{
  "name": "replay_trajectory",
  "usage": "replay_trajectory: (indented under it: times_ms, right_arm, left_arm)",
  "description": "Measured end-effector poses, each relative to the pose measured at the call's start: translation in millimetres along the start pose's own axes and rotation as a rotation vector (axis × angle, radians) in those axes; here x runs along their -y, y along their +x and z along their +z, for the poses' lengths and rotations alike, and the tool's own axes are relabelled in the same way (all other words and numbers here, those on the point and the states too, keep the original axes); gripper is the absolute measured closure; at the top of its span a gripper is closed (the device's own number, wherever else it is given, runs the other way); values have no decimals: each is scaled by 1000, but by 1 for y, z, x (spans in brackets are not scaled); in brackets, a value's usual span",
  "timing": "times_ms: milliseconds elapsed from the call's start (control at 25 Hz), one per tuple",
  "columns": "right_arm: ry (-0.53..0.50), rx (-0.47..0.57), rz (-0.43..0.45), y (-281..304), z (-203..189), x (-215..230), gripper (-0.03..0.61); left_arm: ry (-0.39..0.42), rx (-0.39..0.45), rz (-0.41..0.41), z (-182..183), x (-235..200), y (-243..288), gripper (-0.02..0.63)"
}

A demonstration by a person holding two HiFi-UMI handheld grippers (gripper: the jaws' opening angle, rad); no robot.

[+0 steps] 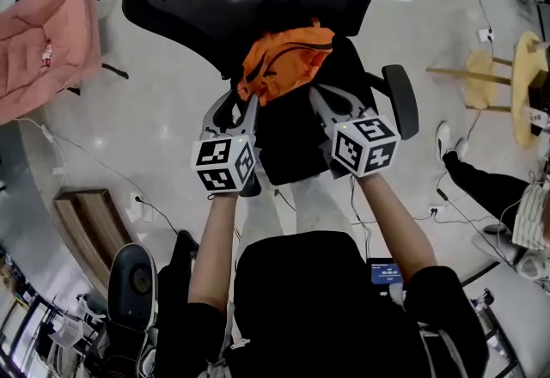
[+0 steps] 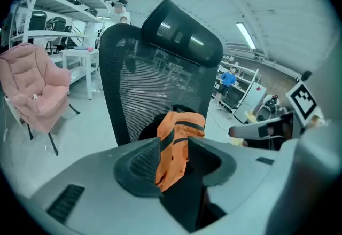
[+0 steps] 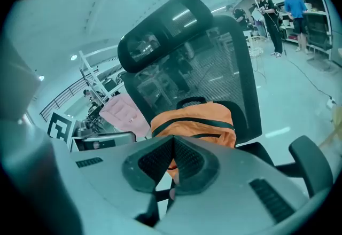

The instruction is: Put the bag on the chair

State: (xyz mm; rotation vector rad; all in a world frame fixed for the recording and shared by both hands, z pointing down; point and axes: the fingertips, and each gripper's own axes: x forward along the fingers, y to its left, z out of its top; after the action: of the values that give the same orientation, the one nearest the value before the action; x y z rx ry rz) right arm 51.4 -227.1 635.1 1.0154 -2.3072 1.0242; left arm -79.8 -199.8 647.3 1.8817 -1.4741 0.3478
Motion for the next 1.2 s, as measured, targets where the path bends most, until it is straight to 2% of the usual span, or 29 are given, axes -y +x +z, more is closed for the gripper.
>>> replay_trajectory:
  times_ms: [120,240,480,880,1200]
  right_arm:
    - [-17,24,-6,-11,7,-14,583]
    - [-28,53,-12,-22,14,-30,583]
    - [-41,136,-24,-50,39,-64,583]
    - [-85,249,-12,-105,61,-130,583]
    - [-151,344,-5,-139,79,-187,583]
  left_arm:
    - [16,3,-25,3,8,-18,456]
    - [30,23,-37,10,15,-39,531]
    - [27,92,-85,34,35,-82,595]
    - [116,185,-221,75,85,-154,603]
    - [186,262,-268,98,98,-220,603]
